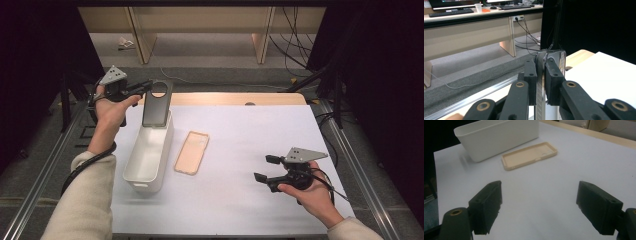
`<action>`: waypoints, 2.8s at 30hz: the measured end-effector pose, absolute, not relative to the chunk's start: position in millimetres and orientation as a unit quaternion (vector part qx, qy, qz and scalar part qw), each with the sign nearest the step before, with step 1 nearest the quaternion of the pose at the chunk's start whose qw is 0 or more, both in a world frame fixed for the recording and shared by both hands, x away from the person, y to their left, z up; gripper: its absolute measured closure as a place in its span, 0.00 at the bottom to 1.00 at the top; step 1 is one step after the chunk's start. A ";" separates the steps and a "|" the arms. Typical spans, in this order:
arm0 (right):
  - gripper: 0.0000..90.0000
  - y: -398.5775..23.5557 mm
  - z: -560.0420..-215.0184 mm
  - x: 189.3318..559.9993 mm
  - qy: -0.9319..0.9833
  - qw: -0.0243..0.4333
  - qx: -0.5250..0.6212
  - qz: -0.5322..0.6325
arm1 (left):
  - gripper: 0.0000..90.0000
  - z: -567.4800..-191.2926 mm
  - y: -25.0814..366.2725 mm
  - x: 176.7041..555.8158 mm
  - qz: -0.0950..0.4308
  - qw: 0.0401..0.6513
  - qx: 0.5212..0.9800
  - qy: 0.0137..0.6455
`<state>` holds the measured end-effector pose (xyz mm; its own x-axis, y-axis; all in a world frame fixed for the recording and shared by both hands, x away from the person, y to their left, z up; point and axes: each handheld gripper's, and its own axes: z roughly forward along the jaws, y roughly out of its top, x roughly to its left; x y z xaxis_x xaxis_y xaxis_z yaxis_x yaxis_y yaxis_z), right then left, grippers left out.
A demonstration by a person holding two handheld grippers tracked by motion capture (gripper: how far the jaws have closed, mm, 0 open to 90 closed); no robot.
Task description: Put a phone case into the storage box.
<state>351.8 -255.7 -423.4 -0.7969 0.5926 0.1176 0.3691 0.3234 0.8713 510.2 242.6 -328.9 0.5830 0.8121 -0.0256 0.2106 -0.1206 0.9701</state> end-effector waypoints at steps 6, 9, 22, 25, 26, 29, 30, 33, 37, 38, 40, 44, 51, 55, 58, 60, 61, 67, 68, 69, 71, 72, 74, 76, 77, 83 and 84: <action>0.24 -255.7 -423.4 351.7 0.805 0.112 0.298 0.500 | 0.90 -334.0 244.3 514.3 0.267 0.552 0.697 0.373; 0.24 -255.8 -423.4 351.7 0.805 0.111 0.298 0.501 | 0.90 -336.7 244.8 515.9 0.265 0.553 0.694 0.377; 0.23 -255.8 -422.6 350.8 0.805 0.113 0.294 0.502 | 0.90 -347.8 245.6 522.3 0.262 0.548 0.693 0.388; 0.23 -255.5 -422.9 350.8 0.805 0.112 0.294 0.502 | 0.90 -350.3 245.2 523.6 0.262 0.546 0.695 0.387; 0.23 -255.5 -422.8 350.7 0.805 0.112 0.294 0.502 | 0.90 -351.2 244.8 524.1 0.261 0.545 0.695 0.388; 0.23 -255.4 -422.5 350.7 0.805 0.113 0.293 0.503 | 0.90 -352.4 243.9 525.5 0.260 0.544 0.697 0.388; 0.23 -255.4 -422.6 350.7 0.805 0.113 0.293 0.503 | 0.90 -352.6 243.8 526.0 0.260 0.544 0.698 0.387; 0.23 -255.3 -423.0 350.9 0.806 0.112 0.293 0.502 | 0.90 -353.4 243.4 527.7 0.259 0.545 0.696 0.389; 0.23 -255.1 -423.0 350.8 0.805 0.112 0.292 0.504 | 0.90 -356.0 241.9 530.4 0.257 0.541 0.699 0.391; 0.23 -255.2 -422.9 350.8 0.806 0.112 0.292 0.503 | 0.90 -356.6 241.6 530.8 0.257 0.540 0.700 0.391; 0.23 -255.5 -422.6 350.8 0.805 0.113 0.293 0.503 | 0.90 -358.4 241.1 531.9 0.256 0.539 0.701 0.392; 0.23 -255.4 -422.7 350.8 0.806 0.112 0.292 0.503 | 0.90 -362.4 240.6 533.5 0.253 0.537 0.701 0.395; 0.23 -255.2 -422.9 350.9 0.806 0.112 0.291 0.503 | 0.90 -368.0 241.8 534.8 0.249 0.534 0.701 0.401; 0.23 -254.8 -422.8 350.7 0.807 0.111 0.290 0.503 | 0.90 -370.7 242.9 535.5 0.249 0.532 0.702 0.404; 0.23 -254.8 -422.9 350.7 0.807 0.111 0.290 0.503 | 0.90 -373.1 243.9 536.4 0.248 0.531 0.701 0.406; 0.23 -255.0 -422.9 350.8 0.807 0.112 0.290 0.503 | 0.90 -374.4 244.4 536.9 0.248 0.530 0.701 0.407; 0.23 -255.1 -422.9 350.8 0.806 0.111 0.290 0.503 | 0.90 -375.3 244.7 537.3 0.248 0.529 0.702 0.408; 0.23 -255.1 -422.8 350.8 0.806 0.111 0.290 0.503 | 0.90 -378.7 244.6 537.8 0.246 0.529 0.700 0.411; 0.23 -255.1 -422.8 350.7 0.807 0.112 0.290 0.503 | 0.90 -379.4 244.8 538.0 0.246 0.529 0.700 0.412; 0.23 -255.1 -422.7 350.7 0.807 0.111 0.290 0.503 | 0.90 -380.1 245.0 538.2 0.246 0.528 0.699 0.414; 0.23 -255.1 -422.7 350.7 0.807 0.112 0.290 0.503 | 0.90 -381.6 245.8 538.6 0.246 0.527 0.699 0.416; 0.23 -255.1 -422.8 350.7 0.807 0.112 0.290 0.503 | 0.90 -382.6 246.3 538.8 0.246 0.526 0.699 0.417; 0.23 -255.0 -422.9 350.7 0.807 0.112 0.290 0.503 | 0.90 -384.2 247.3 539.0 0.245 0.525 0.699 0.419; 0.23 -255.0 -423.0 350.8 0.807 0.111 0.290 0.502 | 0.90 -385.8 248.0 539.1 0.244 0.525 0.698 0.422; 0.23 -255.1 -423.1 350.9 0.807 0.111 0.289 0.502 | 0.90 -386.3 248.1 539.2 0.243 0.525 0.698 0.422; 0.23 -255.1 -423.0 350.8 0.807 0.111 0.289 0.502 | 0.90 -390.3 249.6 540.2 0.240 0.522 0.698 0.427; 0.23 -255.1 -423.0 350.8 0.807 0.111 0.290 0.502 | 0.90 -390.7 250.0 540.2 0.240 0.522 0.698 0.427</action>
